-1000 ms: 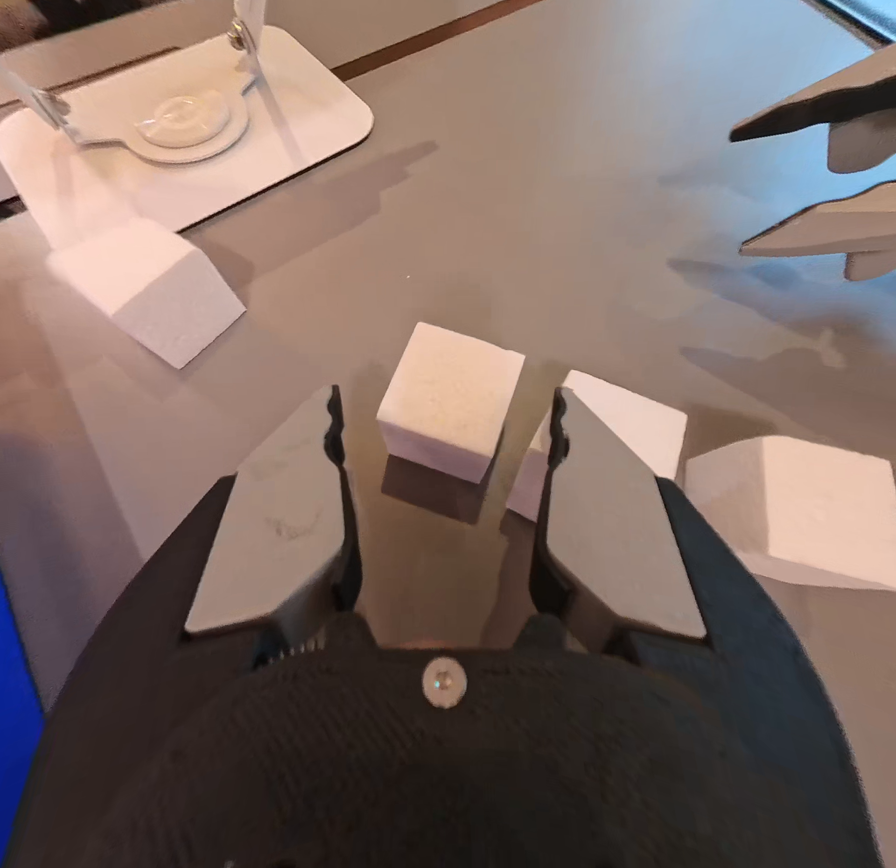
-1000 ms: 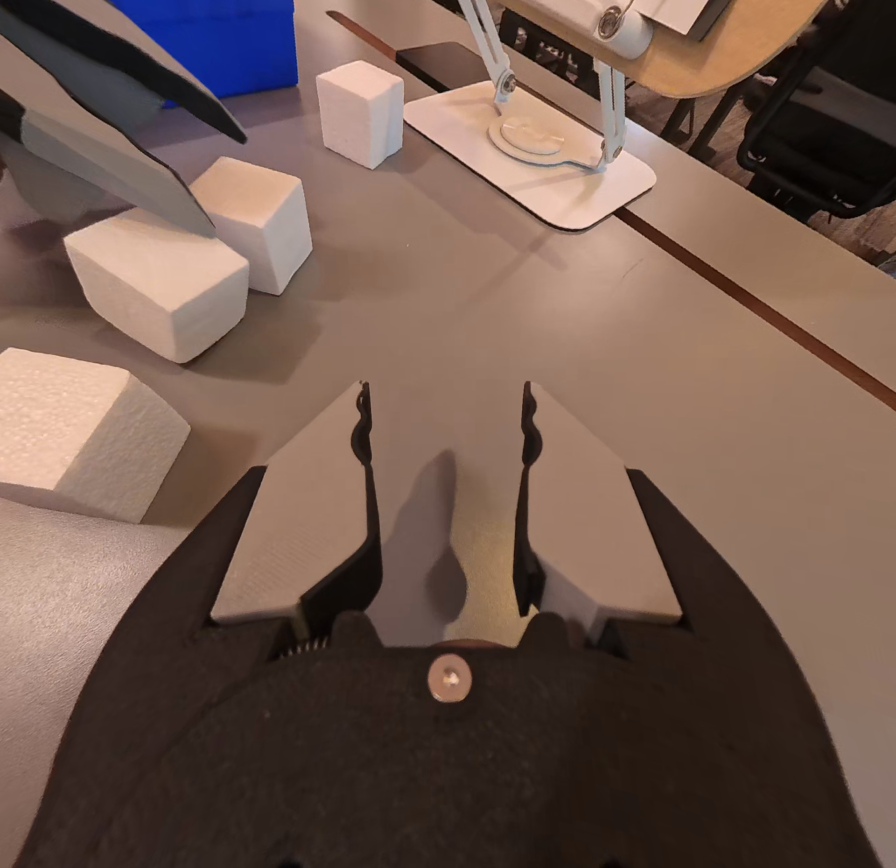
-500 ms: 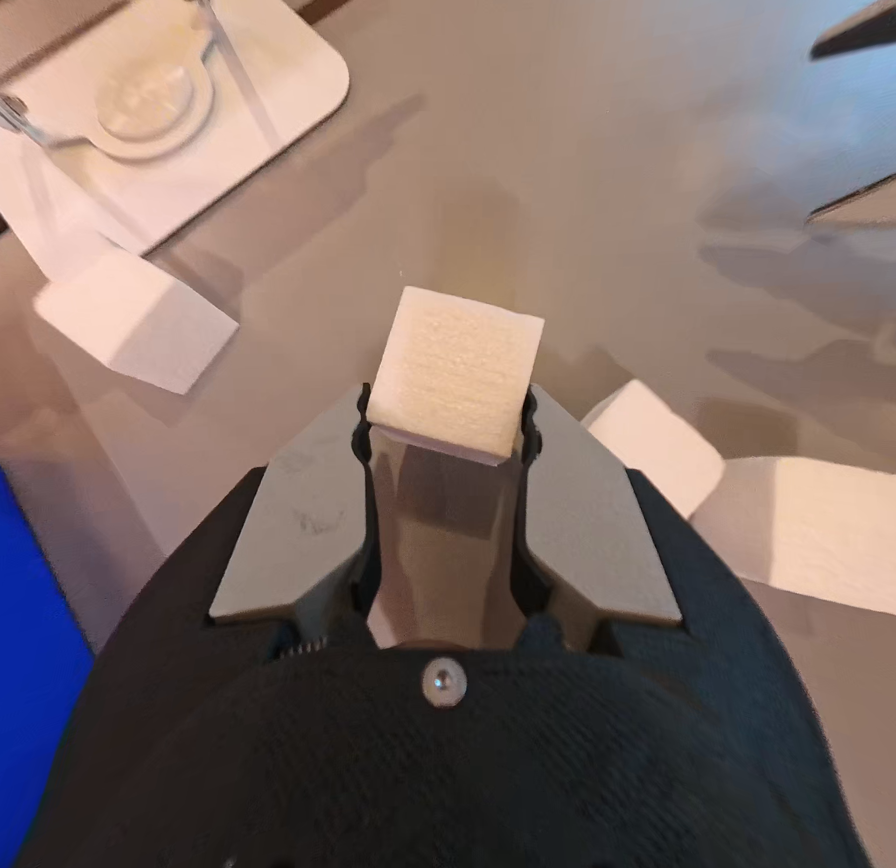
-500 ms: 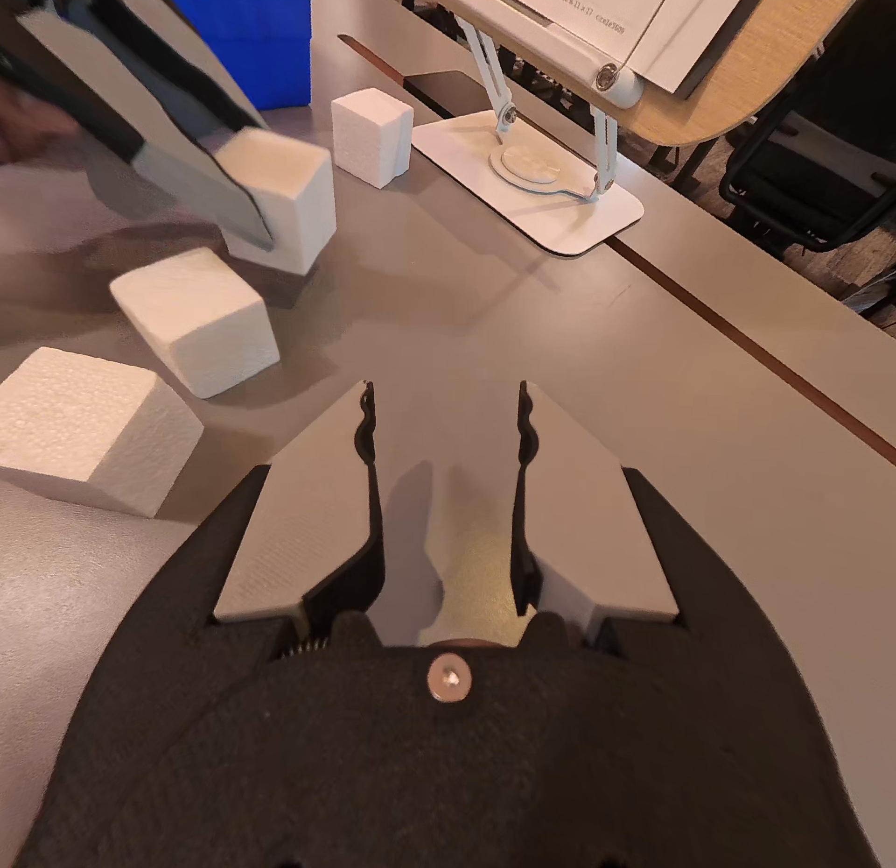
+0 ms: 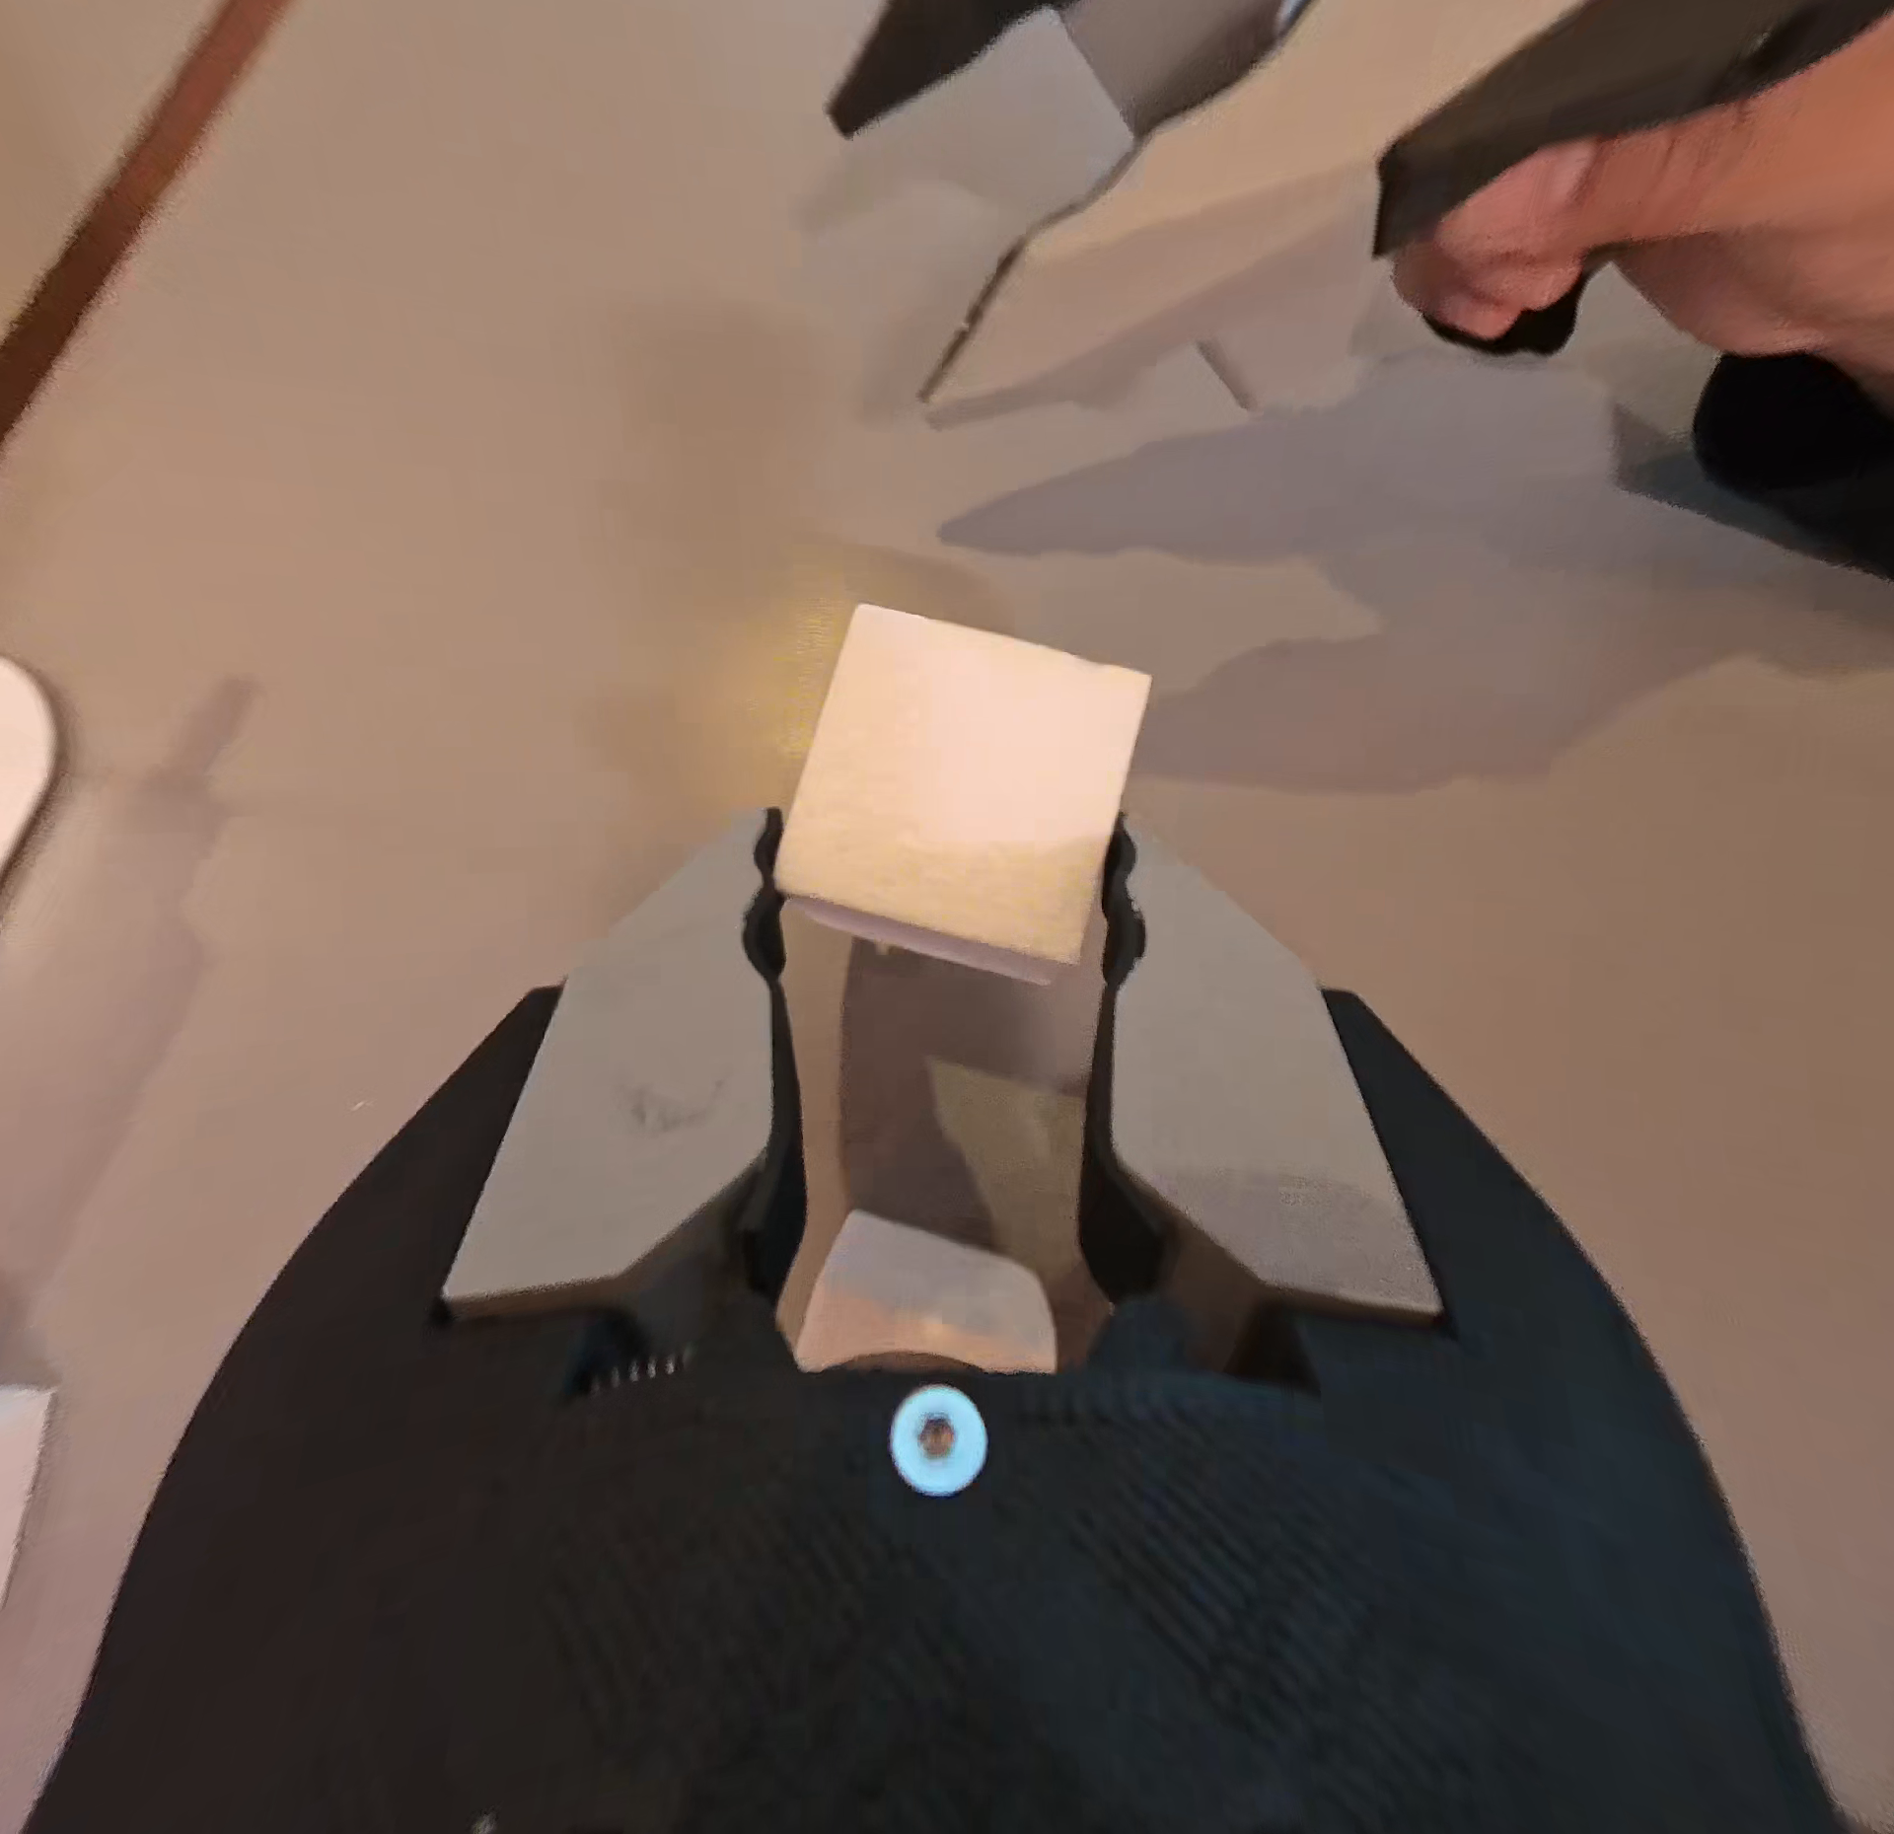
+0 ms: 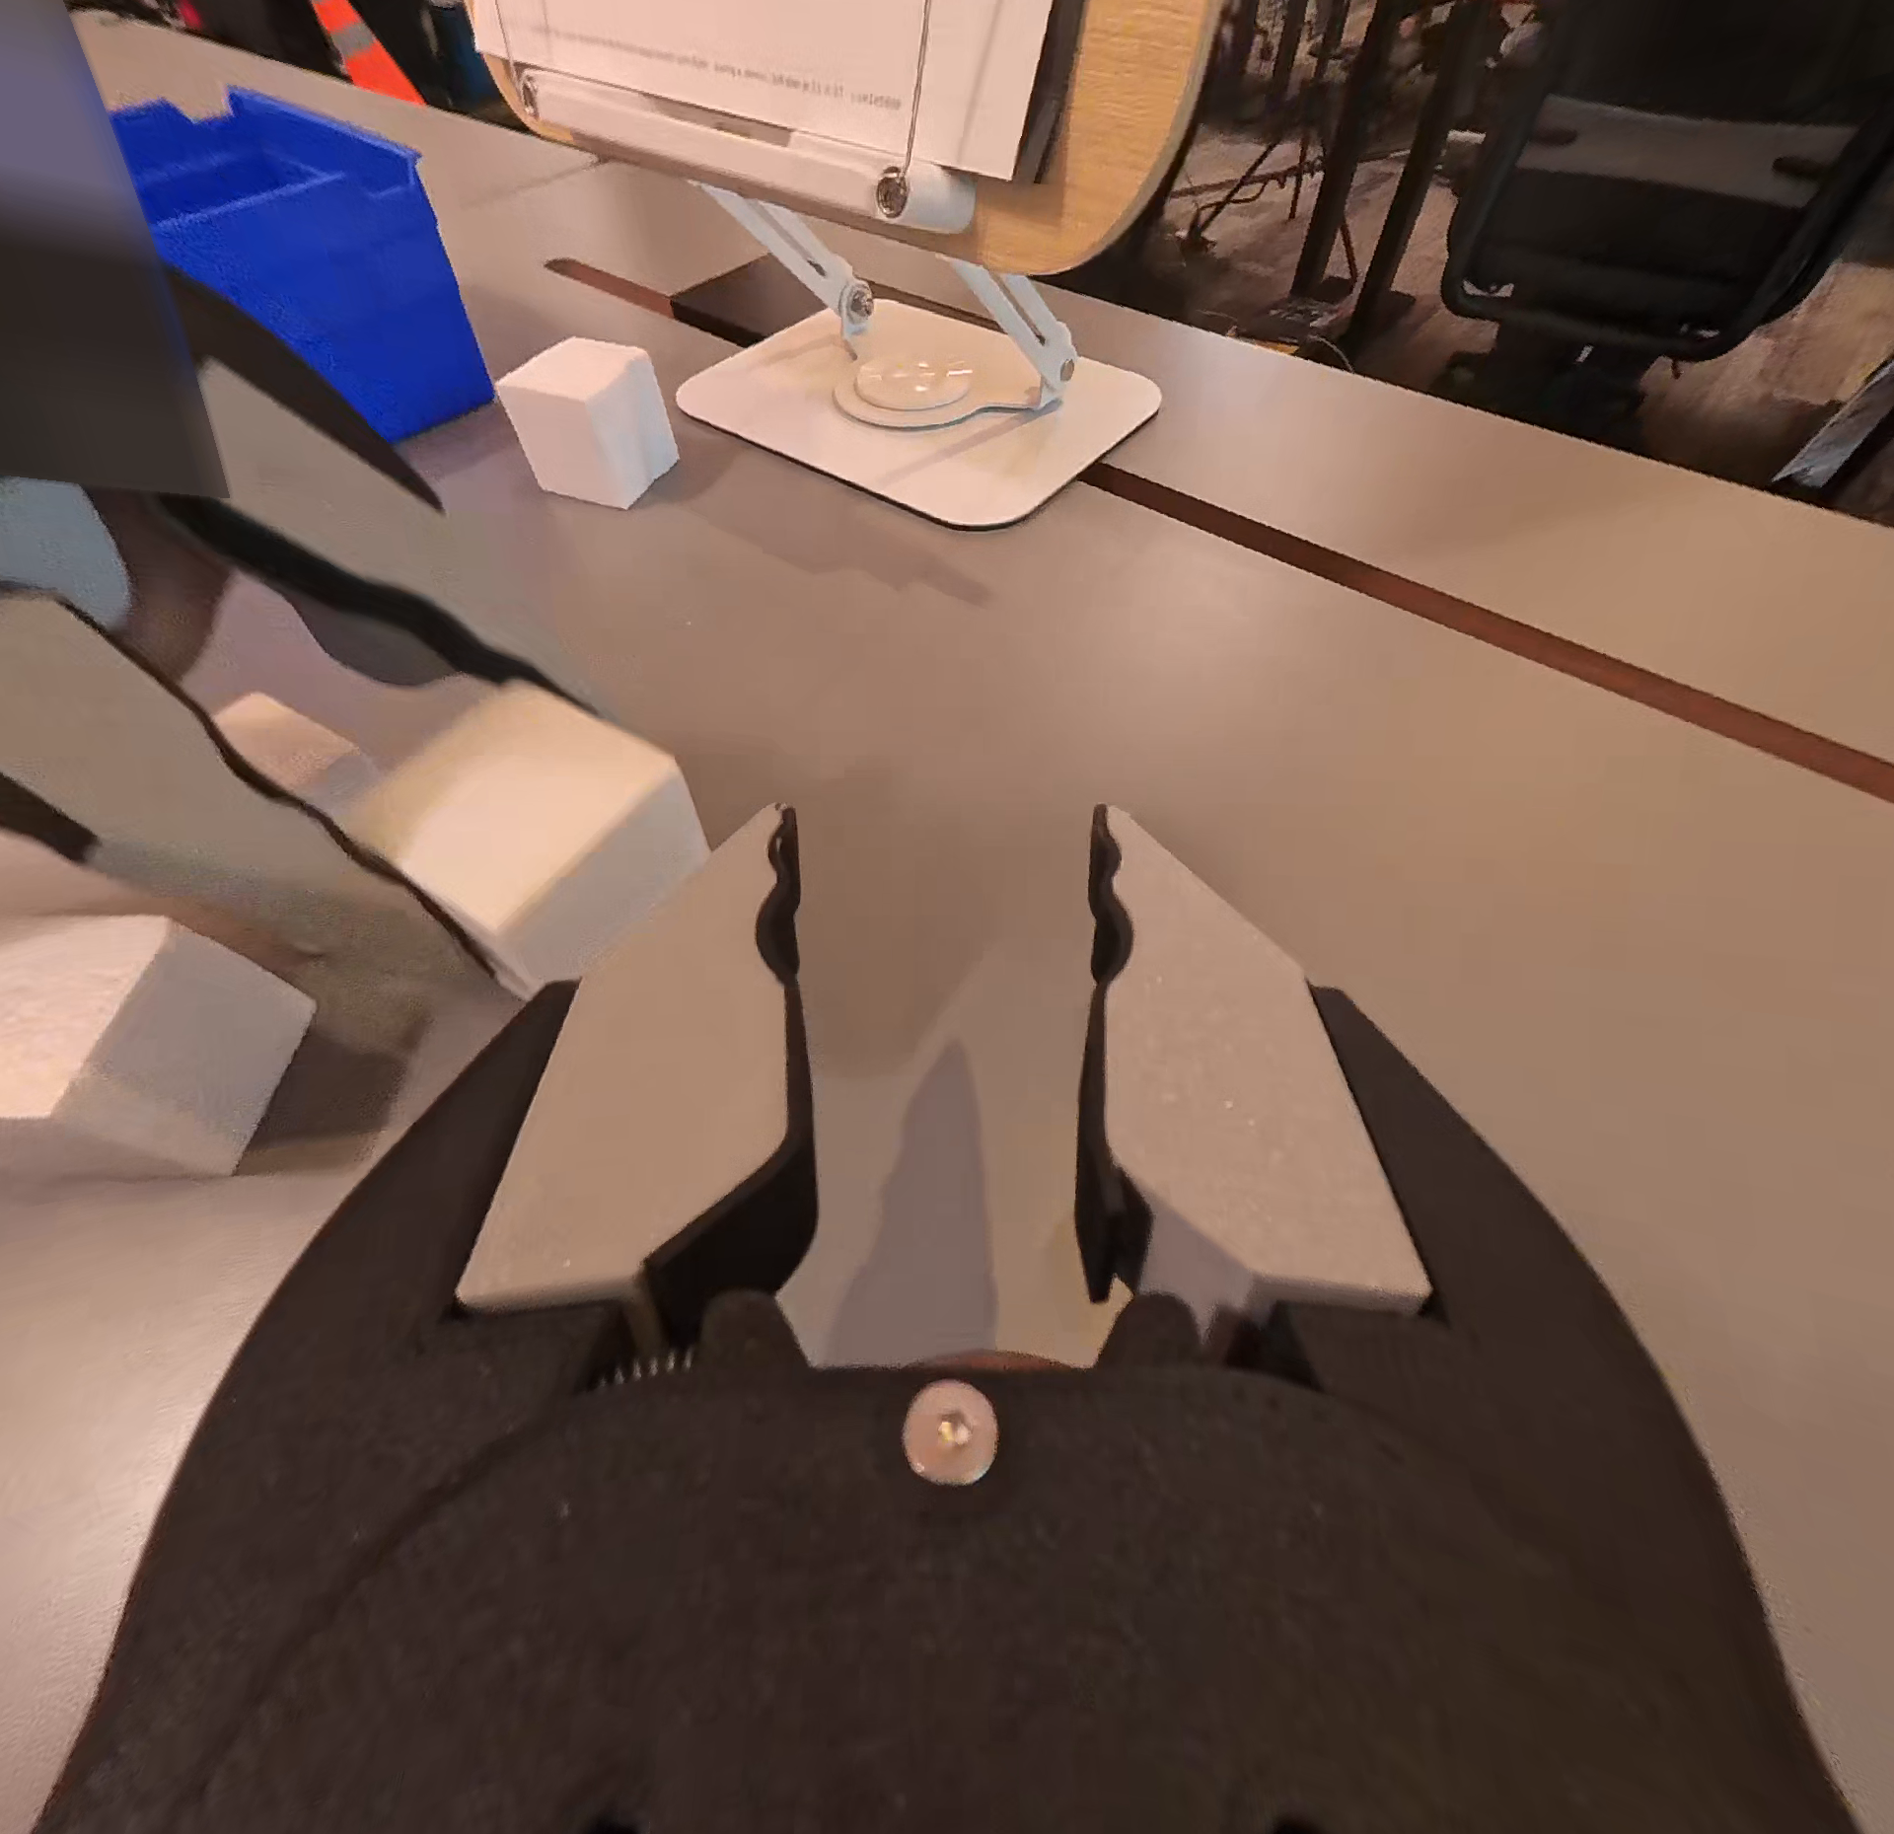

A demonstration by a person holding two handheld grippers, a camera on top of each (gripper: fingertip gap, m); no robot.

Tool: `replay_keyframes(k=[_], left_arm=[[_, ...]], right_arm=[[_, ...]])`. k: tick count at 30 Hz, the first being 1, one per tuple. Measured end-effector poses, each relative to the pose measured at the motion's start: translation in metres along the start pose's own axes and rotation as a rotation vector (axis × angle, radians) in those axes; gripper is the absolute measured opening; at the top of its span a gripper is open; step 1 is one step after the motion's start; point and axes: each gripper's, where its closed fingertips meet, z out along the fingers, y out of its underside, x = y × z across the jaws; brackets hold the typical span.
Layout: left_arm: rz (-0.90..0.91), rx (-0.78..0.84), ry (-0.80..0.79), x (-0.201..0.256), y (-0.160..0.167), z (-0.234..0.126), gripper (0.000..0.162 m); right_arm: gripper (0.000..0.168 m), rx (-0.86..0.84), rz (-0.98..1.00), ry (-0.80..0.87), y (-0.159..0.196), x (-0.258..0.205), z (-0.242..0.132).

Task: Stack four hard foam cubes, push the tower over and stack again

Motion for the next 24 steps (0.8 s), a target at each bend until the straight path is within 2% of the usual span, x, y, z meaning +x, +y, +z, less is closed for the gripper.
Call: replay_keyframes(k=[6,9,16,20,24], left_arm=[[0.068,-0.116,-0.017,0.012,0.017,0.033,0.061],[0.072,-0.118,-0.038,0.010,0.017,0.029,0.073],[0.067,-0.058,-0.075,0.002,0.012,-0.021,0.079],[0.079,-0.073,-0.093,-0.006,0.036,-0.057,0.080],[0.076,-0.084,-0.042,-0.007,0.067,-0.079,0.087]], right_arm=[[0.054,-0.007,-0.030,0.006,-0.001,-0.002,0.000],[0.054,-0.004,-0.051,0.007,-0.003,-0.005,0.000],[0.054,-0.008,-0.032,0.000,0.000,-0.003,0.001],[0.054,0.007,-0.027,-0.006,-0.003,-0.005,-0.001],[0.054,0.003,-0.038,-0.010,-0.003,-0.007,0.000]])
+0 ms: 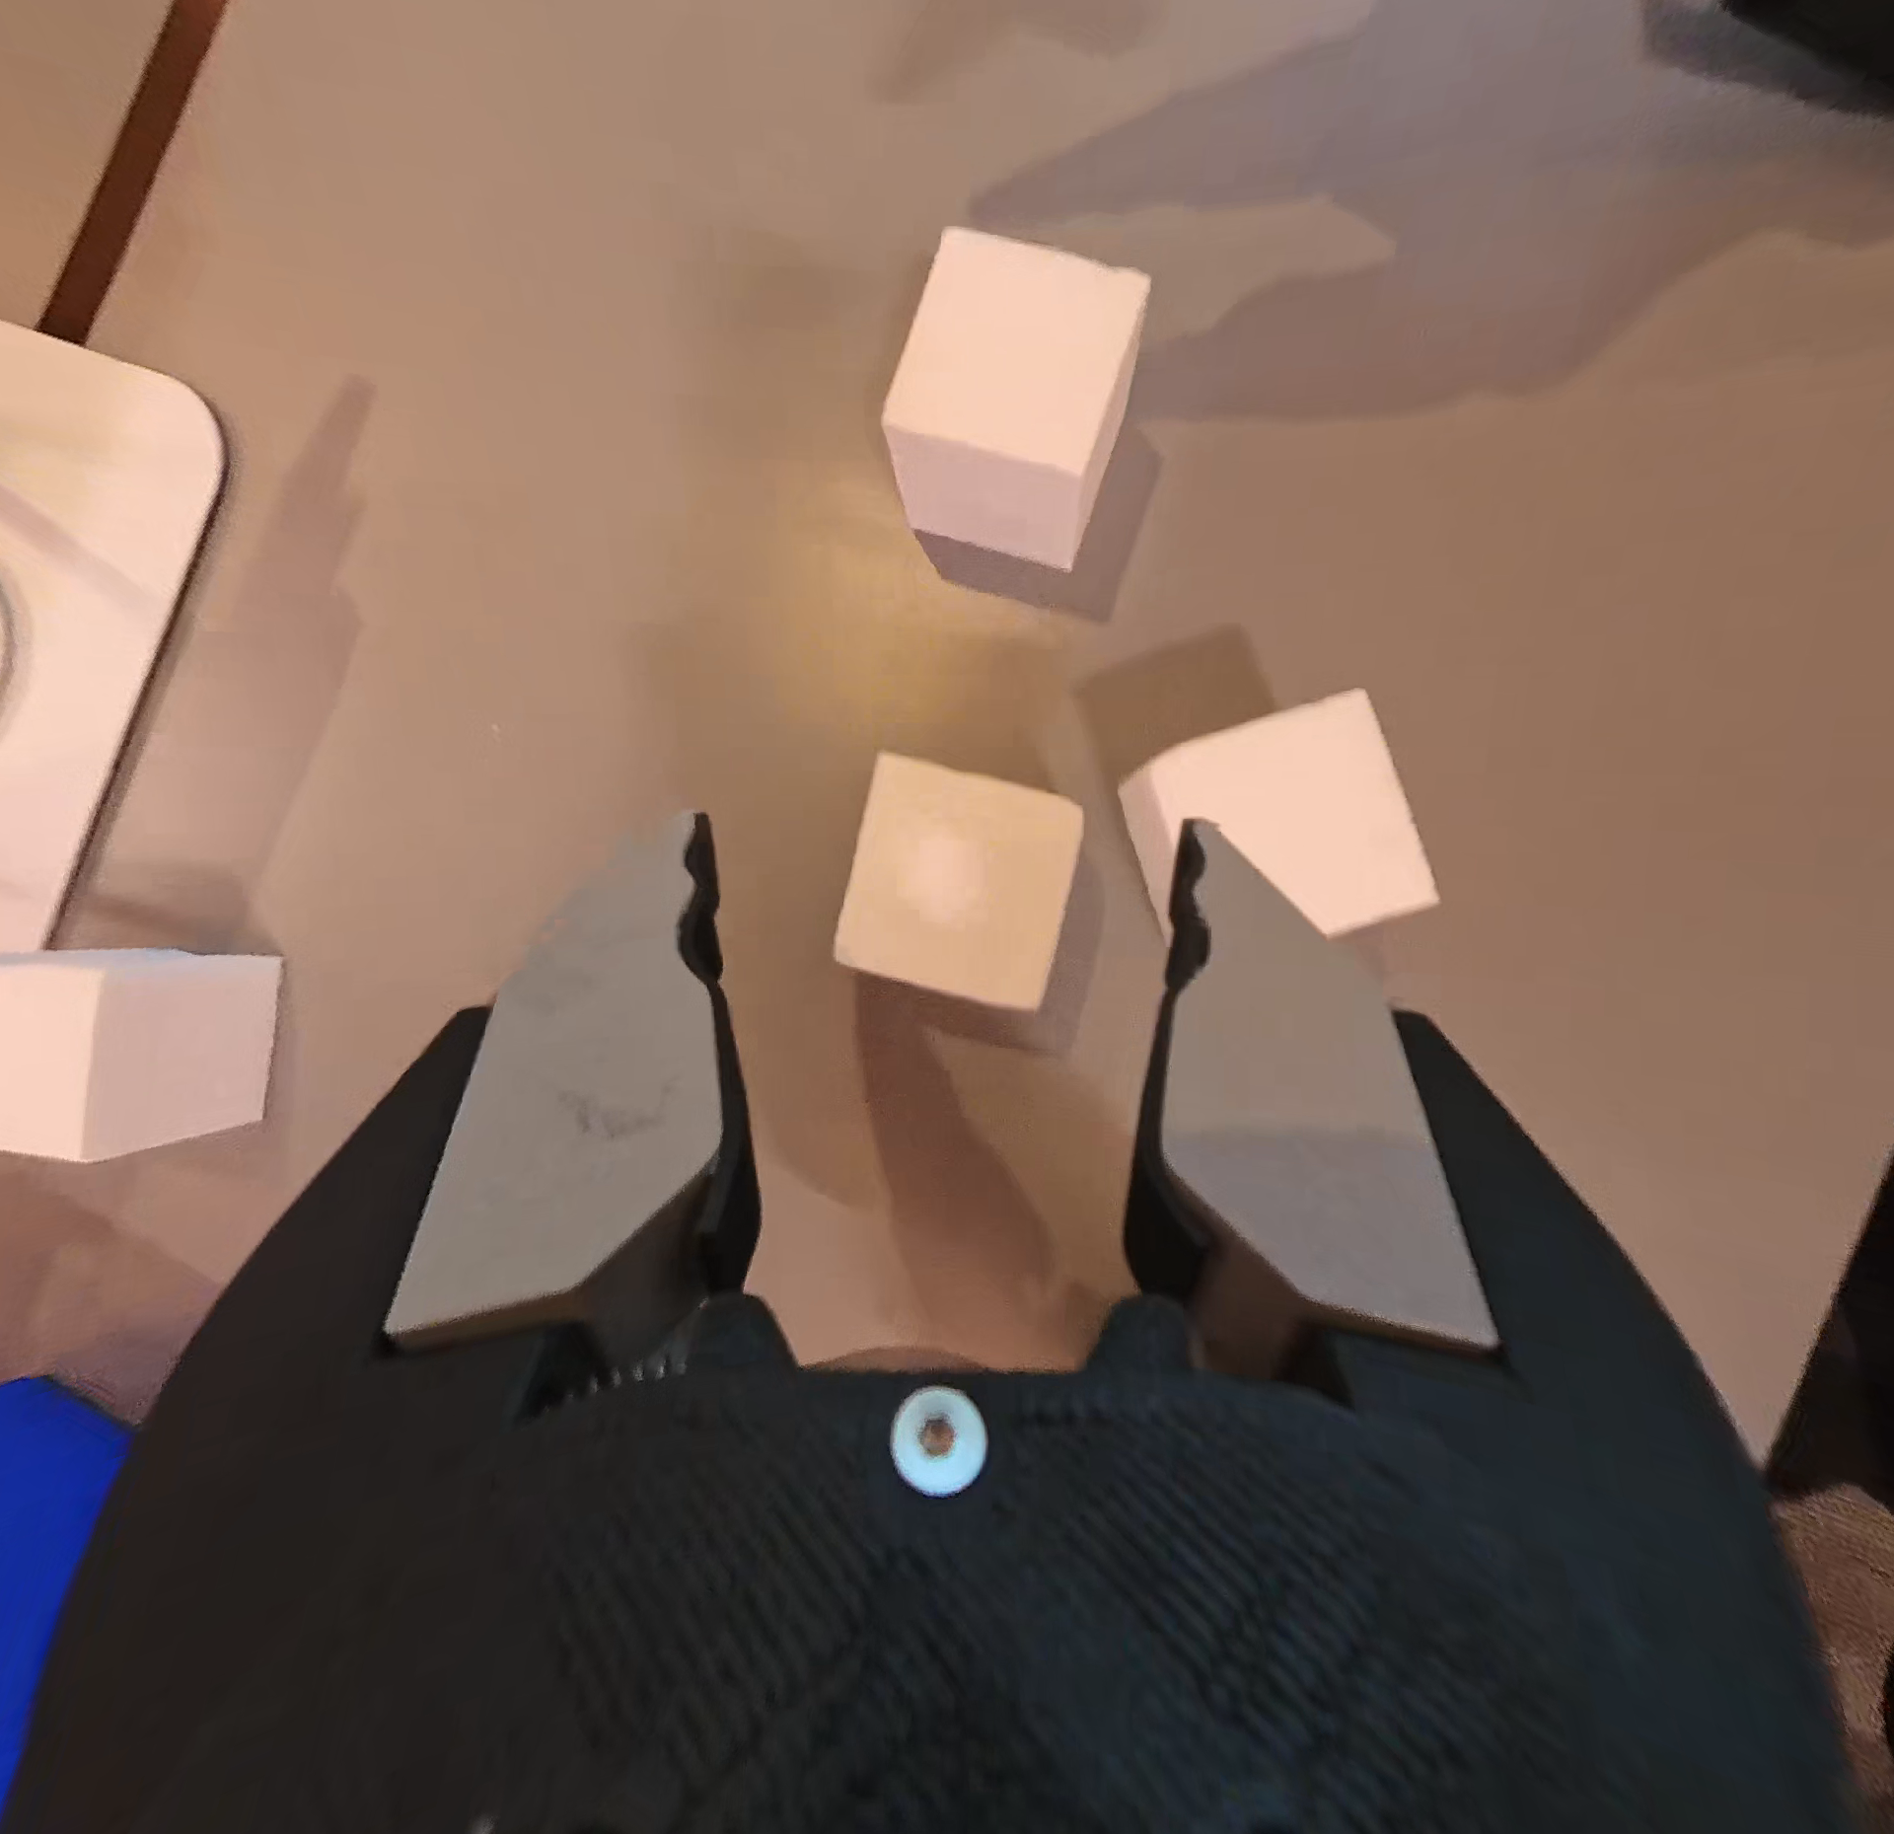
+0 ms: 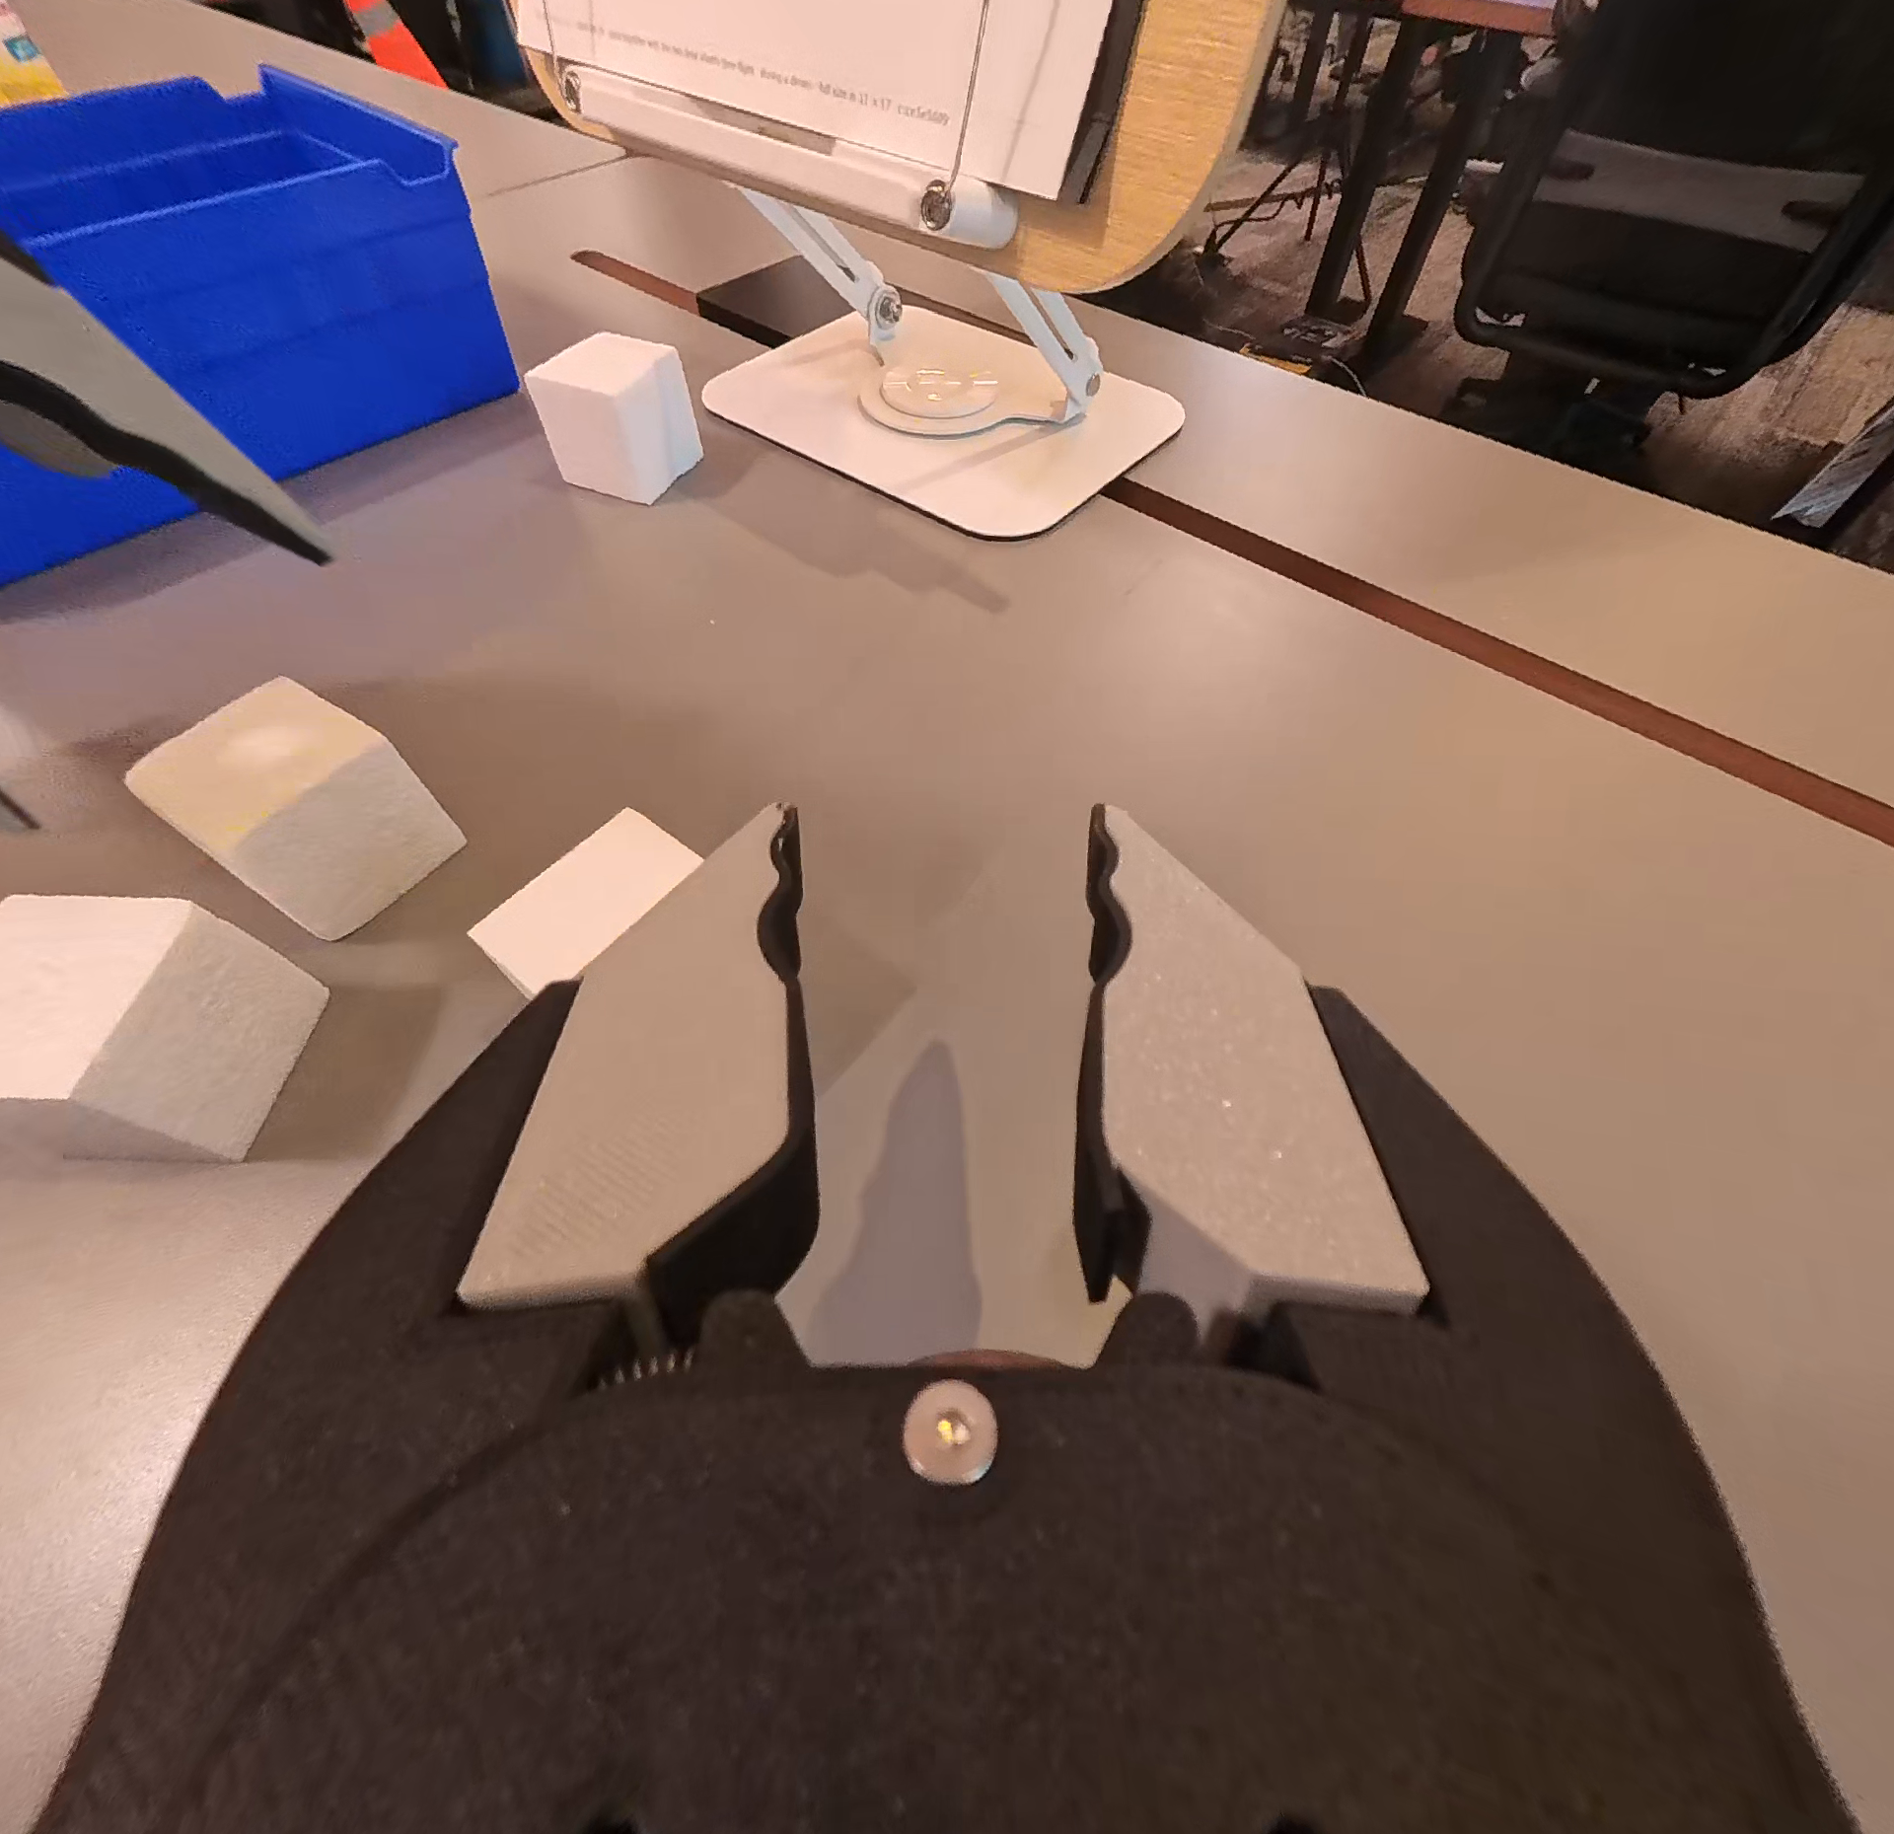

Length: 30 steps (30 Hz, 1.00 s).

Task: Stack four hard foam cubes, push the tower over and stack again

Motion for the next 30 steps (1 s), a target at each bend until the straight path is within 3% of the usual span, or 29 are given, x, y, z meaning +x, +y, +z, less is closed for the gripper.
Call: replay_keyframes(k=[5,7,8,11,17,21,30], left_arm=[[-0.007,-0.039,0.031,0.001,0.026,0.011,0.087],[0.008,-0.083,0.022,0.000,0.035,0.023,0.074],[0.016,-0.107,0.027,0.000,0.039,0.030,0.061],[0.023,-0.139,0.024,-0.002,0.040,0.038,0.057],[0.014,-0.007,0.003,-0.009,-0.025,0.019,0.057],[0.074,-0.020,-0.012,-0.004,-0.062,0.028,0.057],[0.111,-0.051,0.016,0.011,-0.093,0.060,0.057]], right_arm=[[0.054,-0.012,-0.009,0.003,0.003,-0.001,0.002],[0.054,-0.013,-0.010,0.005,0.004,-0.001,0.002],[0.053,-0.013,-0.010,0.006,0.004,-0.001,0.002],[0.053,-0.012,-0.004,0.009,0.005,0.000,0.002],[0.052,-0.002,0.009,0.009,0.003,0.004,0.000],[0.052,0.008,0.017,0.010,0.001,0.006,-0.002],[0.052,0.042,0.044,0.004,-0.007,0.010,-0.008]])
